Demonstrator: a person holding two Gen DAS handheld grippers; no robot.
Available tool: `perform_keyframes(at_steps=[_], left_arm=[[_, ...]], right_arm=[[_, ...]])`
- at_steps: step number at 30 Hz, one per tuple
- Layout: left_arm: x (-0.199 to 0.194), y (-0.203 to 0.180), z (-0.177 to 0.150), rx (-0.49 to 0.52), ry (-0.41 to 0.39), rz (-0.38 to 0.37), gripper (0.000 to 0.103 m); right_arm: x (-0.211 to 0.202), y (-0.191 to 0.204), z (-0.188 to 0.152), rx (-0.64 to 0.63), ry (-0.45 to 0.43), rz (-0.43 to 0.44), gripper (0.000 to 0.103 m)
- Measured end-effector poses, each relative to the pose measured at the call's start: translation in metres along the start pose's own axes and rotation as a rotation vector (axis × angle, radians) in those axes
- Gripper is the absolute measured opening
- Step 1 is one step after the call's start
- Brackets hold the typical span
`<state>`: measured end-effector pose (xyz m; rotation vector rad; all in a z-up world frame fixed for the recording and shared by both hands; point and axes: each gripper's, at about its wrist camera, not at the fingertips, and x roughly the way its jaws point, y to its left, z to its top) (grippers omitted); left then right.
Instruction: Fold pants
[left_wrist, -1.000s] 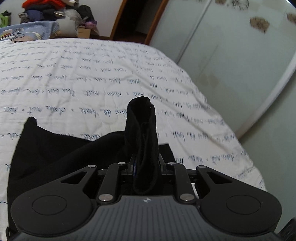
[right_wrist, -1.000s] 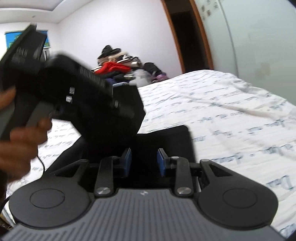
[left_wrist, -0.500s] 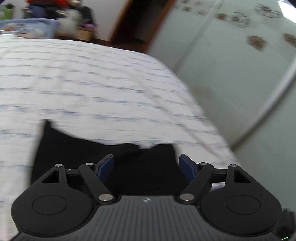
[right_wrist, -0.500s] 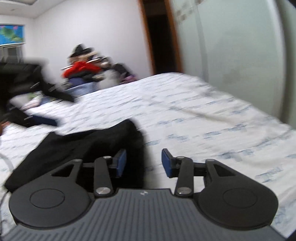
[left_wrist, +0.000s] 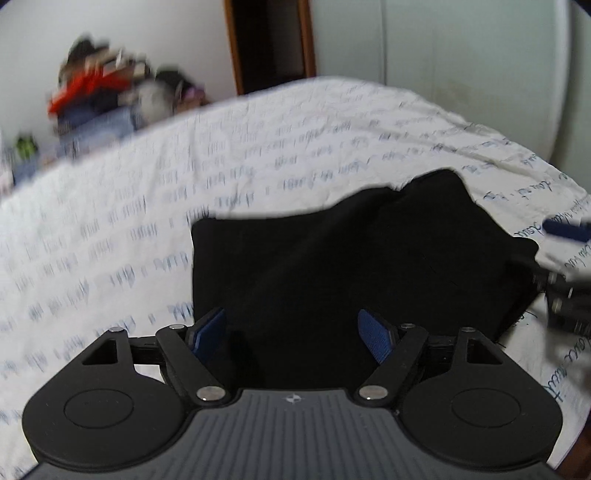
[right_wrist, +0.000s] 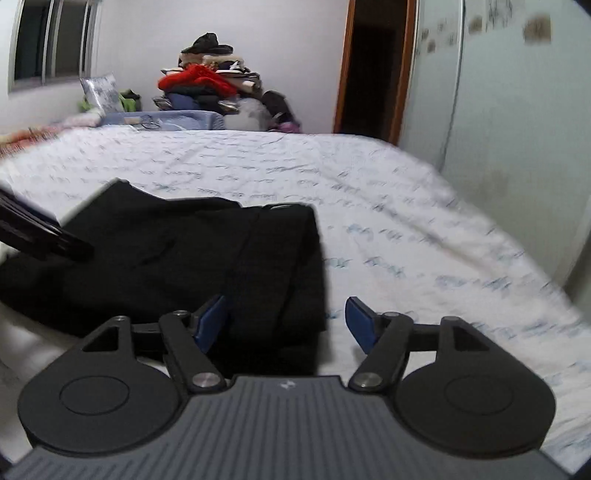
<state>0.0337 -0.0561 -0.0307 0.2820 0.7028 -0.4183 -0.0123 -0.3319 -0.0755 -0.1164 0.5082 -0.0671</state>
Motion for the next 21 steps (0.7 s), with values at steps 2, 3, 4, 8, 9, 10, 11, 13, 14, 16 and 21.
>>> perform_keyframes(at_steps=[2, 3, 4, 8, 9, 10, 11, 13, 14, 16, 21], left_arm=[[-0.003, 0.005, 0.004, -0.028, -0.035, -0.007, 0.083], [-0.004, 0.01, 0.006, -0.061, -0.042, -0.017, 0.083], [-0.002, 0.016, 0.008, -0.1, -0.038, -0.032, 0.083], [0.014, 0.038, 0.015, -0.229, 0.008, -0.059, 0.083], [0.017, 0.04, 0.015, -0.25, -0.002, -0.036, 0.083], [0.02, 0.041, 0.016, -0.261, -0.013, -0.002, 0.083], [0.024, 0.04, 0.018, -0.258, -0.021, 0.033, 0.083], [0.033, 0.034, 0.019, -0.219, -0.014, 0.104, 0.083], [0.038, 0.029, 0.018, -0.193, -0.003, 0.132, 0.083], [0.045, 0.02, 0.013, -0.149, 0.027, 0.159, 0.083], [0.049, 0.006, 0.006, -0.094, 0.008, 0.213, 0.084]], right_arm=[[-0.011, 0.001, 0.008, -0.004, -0.05, -0.035, 0.068], [-0.016, 0.001, 0.012, -0.003, -0.083, -0.034, 0.068], [-0.02, 0.0, 0.016, 0.0, -0.106, -0.012, 0.068], [-0.01, -0.002, 0.023, 0.052, -0.06, 0.109, 0.068], [-0.005, -0.001, 0.022, 0.064, -0.037, 0.127, 0.068], [0.001, 0.001, 0.019, 0.069, -0.015, 0.14, 0.068], [0.006, 0.002, 0.015, 0.07, 0.012, 0.143, 0.068], [0.012, 0.004, 0.007, 0.082, 0.043, 0.143, 0.067], [0.013, 0.003, 0.005, 0.092, 0.042, 0.151, 0.059], [0.012, 0.001, 0.007, 0.097, 0.045, 0.164, 0.044], [0.013, 0.001, 0.009, 0.091, 0.058, 0.149, 0.038]])
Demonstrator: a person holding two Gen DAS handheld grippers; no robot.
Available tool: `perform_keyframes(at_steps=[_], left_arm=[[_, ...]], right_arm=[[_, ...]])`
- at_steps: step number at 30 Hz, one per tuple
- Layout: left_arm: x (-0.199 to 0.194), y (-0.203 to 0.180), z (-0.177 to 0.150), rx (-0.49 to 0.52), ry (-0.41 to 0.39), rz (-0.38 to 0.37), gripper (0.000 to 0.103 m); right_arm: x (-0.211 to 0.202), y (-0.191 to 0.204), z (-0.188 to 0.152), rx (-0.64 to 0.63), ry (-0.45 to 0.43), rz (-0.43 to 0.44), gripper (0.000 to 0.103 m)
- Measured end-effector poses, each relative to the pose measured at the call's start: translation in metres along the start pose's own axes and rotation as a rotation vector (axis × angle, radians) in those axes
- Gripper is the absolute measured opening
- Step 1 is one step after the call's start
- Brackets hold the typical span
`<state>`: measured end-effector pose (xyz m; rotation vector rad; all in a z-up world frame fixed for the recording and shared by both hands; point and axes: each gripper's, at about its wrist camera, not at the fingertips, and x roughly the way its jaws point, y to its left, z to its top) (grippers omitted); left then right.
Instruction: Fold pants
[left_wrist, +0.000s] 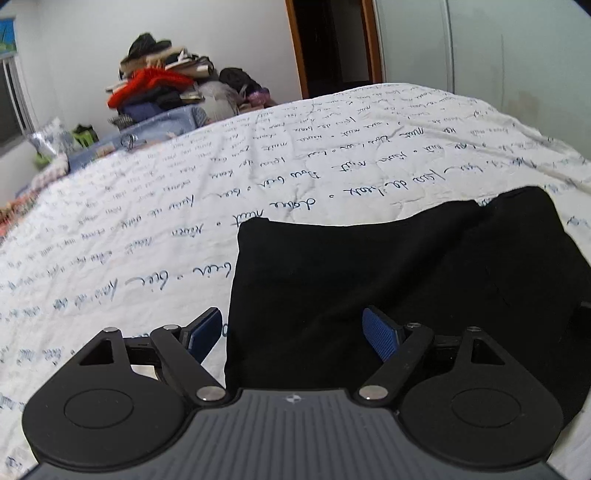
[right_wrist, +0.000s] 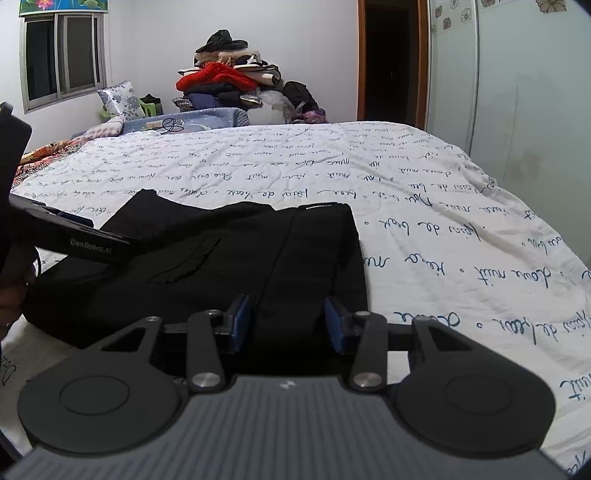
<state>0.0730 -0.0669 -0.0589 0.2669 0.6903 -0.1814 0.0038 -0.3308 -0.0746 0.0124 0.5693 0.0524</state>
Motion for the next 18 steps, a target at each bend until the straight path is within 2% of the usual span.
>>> perform_keyframes(at_steps=[4, 7, 18], left_arm=[[0.0018, 0.0017, -0.0009, -0.016, 0.008, 0.006, 0.087], [0.0022, 0.0025, -0.0001, -0.029, 0.016, 0.002, 0.088], [0.0005, -0.0038, 0.0028, 0.006, 0.015, 0.027, 0.088]], right_arm=[[-0.0008, 0.0044, -0.0011, -0.01, -0.015, -0.016, 0.033], [-0.0047, 0.0041, -0.0001, -0.003, -0.037, -0.03, 0.023], [-0.005, -0.001, 0.0005, 0.023, -0.041, -0.019, 0.023]])
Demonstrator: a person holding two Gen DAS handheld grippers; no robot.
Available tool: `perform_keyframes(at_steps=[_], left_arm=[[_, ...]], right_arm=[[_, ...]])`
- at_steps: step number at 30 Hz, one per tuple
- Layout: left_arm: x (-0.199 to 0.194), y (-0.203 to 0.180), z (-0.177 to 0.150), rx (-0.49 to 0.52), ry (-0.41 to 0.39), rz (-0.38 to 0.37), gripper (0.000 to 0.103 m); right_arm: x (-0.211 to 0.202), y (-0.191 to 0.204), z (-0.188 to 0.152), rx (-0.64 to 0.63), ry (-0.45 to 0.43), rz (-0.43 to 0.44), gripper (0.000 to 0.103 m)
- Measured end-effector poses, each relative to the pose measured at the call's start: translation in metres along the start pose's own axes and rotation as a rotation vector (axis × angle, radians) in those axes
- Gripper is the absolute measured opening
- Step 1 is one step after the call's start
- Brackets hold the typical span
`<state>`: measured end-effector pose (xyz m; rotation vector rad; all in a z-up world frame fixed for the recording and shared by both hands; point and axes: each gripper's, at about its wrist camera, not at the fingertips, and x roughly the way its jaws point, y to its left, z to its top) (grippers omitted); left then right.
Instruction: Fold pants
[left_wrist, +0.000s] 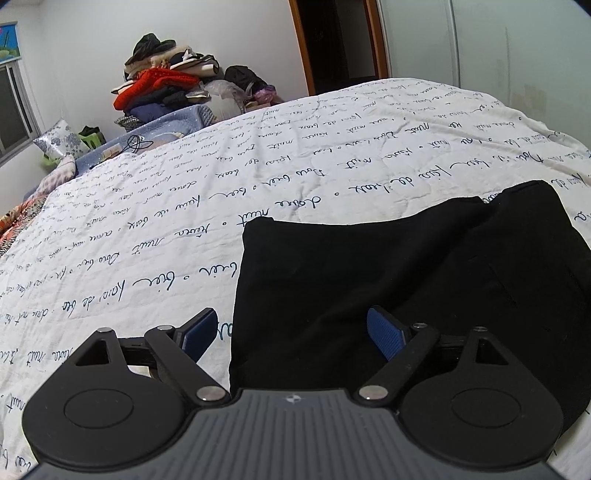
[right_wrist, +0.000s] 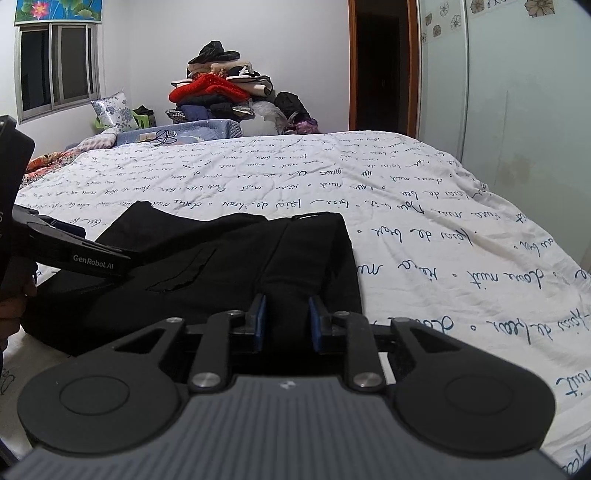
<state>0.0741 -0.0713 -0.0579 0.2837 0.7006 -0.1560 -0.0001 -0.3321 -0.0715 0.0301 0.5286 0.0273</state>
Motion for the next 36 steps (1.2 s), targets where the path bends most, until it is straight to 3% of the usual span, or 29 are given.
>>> perform_keyframes(at_steps=[3, 6, 13, 15, 21, 23, 29, 36], left_arm=[[-0.003, -0.002, 0.001, 0.012, -0.008, -0.008, 0.088], [-0.019, -0.012, -0.002, 0.082, -0.092, -0.075, 0.088], [-0.072, -0.076, -0.034, 0.484, -0.423, -0.159, 0.088], [-0.081, -0.09, -0.04, 0.569, -0.476, -0.191, 0.088], [-0.083, -0.116, -0.044, 0.702, -0.499, -0.23, 0.085], [-0.081, -0.117, -0.041, 0.71, -0.47, -0.261, 0.065], [-0.079, -0.111, -0.033, 0.664, -0.378, -0.365, 0.034], [-0.091, -0.115, -0.042, 0.713, -0.432, -0.404, 0.036]], right_arm=[[0.0, -0.001, 0.0, 0.005, -0.001, 0.002, 0.023], [-0.001, -0.004, 0.001, 0.024, -0.004, 0.014, 0.023], [-0.007, -0.016, 0.009, 0.105, -0.019, 0.066, 0.023], [-0.007, -0.016, 0.01, 0.102, -0.023, 0.068, 0.022], [-0.008, -0.016, 0.012, 0.116, -0.029, 0.08, 0.022], [-0.009, -0.017, 0.014, 0.122, -0.033, 0.087, 0.018], [-0.012, -0.016, 0.021, 0.11, -0.045, 0.093, 0.017], [-0.013, -0.016, 0.027, 0.116, -0.059, 0.098, 0.016]])
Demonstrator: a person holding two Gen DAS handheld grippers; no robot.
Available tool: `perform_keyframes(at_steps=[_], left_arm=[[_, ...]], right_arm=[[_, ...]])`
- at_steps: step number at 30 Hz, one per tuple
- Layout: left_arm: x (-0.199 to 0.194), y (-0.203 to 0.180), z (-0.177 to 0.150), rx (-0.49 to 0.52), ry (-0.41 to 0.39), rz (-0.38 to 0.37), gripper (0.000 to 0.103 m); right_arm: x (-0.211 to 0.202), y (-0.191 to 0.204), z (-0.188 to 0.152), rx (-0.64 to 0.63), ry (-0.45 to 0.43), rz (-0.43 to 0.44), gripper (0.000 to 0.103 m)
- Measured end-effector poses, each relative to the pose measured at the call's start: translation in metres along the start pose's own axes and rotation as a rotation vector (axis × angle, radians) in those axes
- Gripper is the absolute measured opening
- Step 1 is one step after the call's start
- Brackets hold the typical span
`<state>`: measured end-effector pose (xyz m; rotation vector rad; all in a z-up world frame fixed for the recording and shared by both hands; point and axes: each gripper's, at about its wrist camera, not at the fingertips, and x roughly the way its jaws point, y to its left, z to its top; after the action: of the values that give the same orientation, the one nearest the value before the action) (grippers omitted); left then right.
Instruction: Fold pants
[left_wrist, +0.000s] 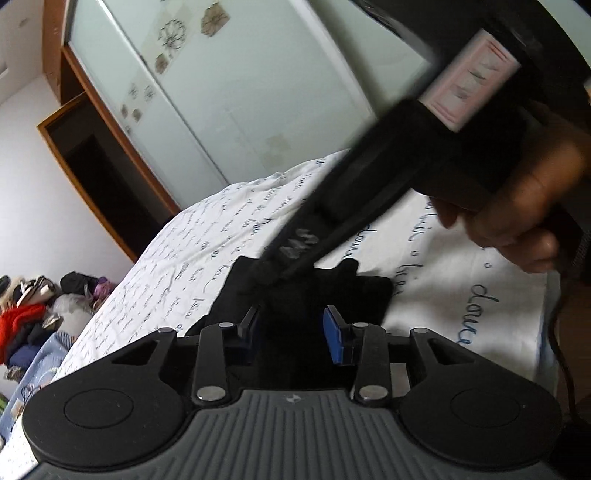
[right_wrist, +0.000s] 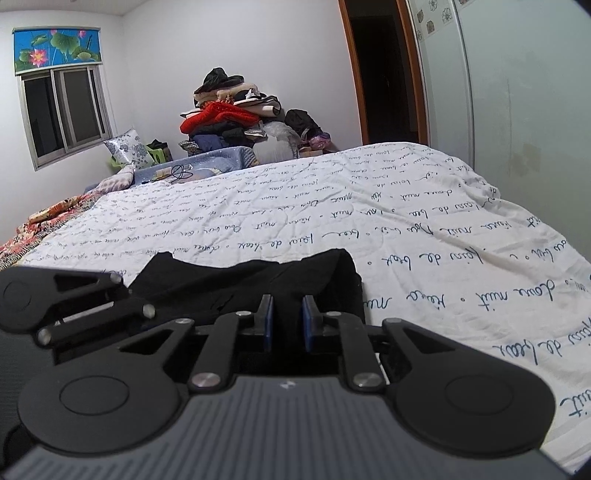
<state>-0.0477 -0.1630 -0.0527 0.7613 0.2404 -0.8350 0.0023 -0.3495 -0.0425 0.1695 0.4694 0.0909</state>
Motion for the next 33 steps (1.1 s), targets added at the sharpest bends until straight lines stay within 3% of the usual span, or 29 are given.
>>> perform_keyframes(at_steps=[4, 8, 11, 18, 24, 26, 28, 30, 31, 33], left_arm=[[0.016, -0.003, 0.001, -0.004, 0.033, 0.04, 0.034], [0.02, 0.008, 0.003, -0.098, 0.046, -0.018, 0.015], [0.017, 0.008, 0.003, -0.115, 0.027, -0.009, 0.008], [0.015, 0.016, 0.009, -0.225, 0.032, -0.08, 0.007], [0.026, 0.008, 0.005, -0.2, 0.055, -0.096, 0.006], [0.024, 0.008, 0.001, -0.202, 0.055, -0.098, 0.006], [0.018, 0.008, 0.002, -0.192, 0.037, -0.095, 0.006], [0.016, 0.009, 0.002, -0.185, 0.033, -0.096, 0.006], [0.017, 0.009, 0.001, -0.187, 0.039, -0.1, 0.006], [0.02, 0.006, -0.001, -0.184, 0.055, -0.102, 0.006]], right_arm=[[-0.002, 0.002, 0.003, -0.006, -0.01, 0.003, 0.016], [-0.003, 0.002, 0.002, -0.004, -0.009, -0.003, 0.015], [-0.004, -0.003, 0.001, 0.009, -0.008, -0.016, 0.012], [-0.011, -0.014, -0.007, 0.043, 0.005, -0.027, 0.008], [-0.013, -0.024, -0.011, 0.058, 0.024, -0.05, 0.008], [-0.011, -0.031, -0.015, 0.099, 0.024, -0.09, 0.015], [-0.015, -0.044, -0.017, 0.174, 0.004, -0.093, 0.016], [-0.02, -0.058, -0.019, 0.252, -0.007, -0.064, 0.022], [-0.021, -0.064, -0.021, 0.287, -0.007, -0.038, 0.031], [-0.021, -0.068, -0.023, 0.307, 0.002, -0.008, 0.034]])
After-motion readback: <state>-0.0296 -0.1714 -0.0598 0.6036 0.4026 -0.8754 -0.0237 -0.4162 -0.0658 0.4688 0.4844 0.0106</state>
